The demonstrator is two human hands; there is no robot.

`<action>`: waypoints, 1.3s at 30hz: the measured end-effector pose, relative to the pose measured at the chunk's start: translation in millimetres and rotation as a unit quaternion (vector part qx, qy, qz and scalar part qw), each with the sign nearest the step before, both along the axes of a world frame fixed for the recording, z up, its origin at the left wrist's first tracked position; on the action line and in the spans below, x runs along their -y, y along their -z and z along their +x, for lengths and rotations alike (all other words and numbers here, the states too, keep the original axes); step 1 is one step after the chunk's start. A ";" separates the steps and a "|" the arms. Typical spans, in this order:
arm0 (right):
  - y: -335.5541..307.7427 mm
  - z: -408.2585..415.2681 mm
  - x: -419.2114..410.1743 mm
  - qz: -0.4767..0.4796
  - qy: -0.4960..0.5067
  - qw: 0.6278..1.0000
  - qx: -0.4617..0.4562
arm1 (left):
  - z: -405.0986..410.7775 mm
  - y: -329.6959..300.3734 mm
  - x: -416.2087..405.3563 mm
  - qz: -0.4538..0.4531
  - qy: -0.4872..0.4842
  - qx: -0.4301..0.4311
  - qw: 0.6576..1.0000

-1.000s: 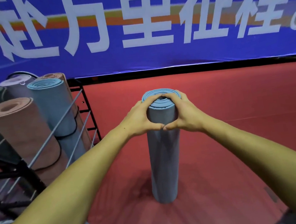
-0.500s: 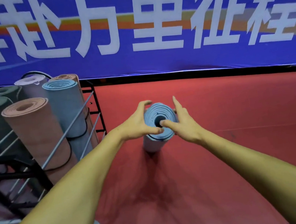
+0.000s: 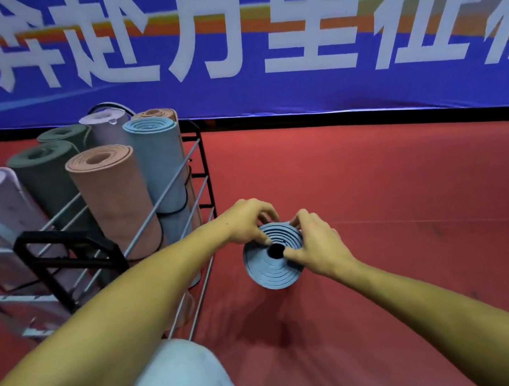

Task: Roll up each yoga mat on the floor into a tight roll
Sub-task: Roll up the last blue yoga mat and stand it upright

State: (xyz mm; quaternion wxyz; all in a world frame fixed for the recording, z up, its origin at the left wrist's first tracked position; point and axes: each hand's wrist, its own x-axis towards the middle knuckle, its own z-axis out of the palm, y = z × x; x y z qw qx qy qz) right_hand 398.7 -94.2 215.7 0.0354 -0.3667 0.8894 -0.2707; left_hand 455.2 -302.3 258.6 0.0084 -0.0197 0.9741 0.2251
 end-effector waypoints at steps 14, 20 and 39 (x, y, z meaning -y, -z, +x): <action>74.8 36.4 15.3 -0.013 -0.044 0.999 0.001 | 162.2 212.6 25.1 0.289 -0.247 -0.100 0.919; 101.1 58.0 41.9 -0.009 -0.049 0.999 0.012 | 243.6 306.1 43.8 0.280 -0.351 0.013 0.893; 98.7 59.0 39.6 0.029 -0.029 0.999 -0.020 | 296.8 413.7 44.9 0.160 -0.442 0.122 0.874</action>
